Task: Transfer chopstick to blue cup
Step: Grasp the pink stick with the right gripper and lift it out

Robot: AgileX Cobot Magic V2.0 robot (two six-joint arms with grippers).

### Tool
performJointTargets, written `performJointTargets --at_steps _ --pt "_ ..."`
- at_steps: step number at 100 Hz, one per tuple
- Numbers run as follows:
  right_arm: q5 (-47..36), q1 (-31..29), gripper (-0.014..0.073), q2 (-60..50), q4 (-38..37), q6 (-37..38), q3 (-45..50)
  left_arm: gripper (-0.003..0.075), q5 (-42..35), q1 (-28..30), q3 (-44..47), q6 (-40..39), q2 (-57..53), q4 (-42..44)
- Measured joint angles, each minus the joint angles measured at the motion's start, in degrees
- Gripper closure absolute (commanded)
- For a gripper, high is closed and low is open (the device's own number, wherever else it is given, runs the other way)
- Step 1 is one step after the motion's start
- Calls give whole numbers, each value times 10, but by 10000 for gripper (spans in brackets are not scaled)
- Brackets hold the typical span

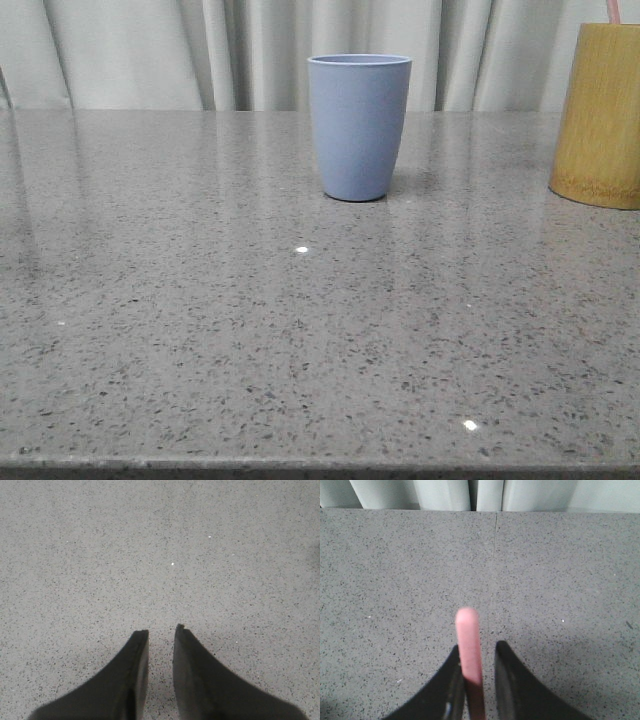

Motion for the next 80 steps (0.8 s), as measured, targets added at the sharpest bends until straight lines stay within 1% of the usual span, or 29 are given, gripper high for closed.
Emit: performJointTargets --at_steps 9,21,51,80 --pt "-4 0 542 0 0 0 0 594 0 0 0 0 0 0" --pt "-6 0 561 0 0 0 0 594 0 0 0 0 0 0" --pt "-6 0 561 -2 0 0 -1 594 0 0 0 0 -1 0" --pt "1 0 561 -59 0 -15 -42 594 0 0 0 0 -1 0"
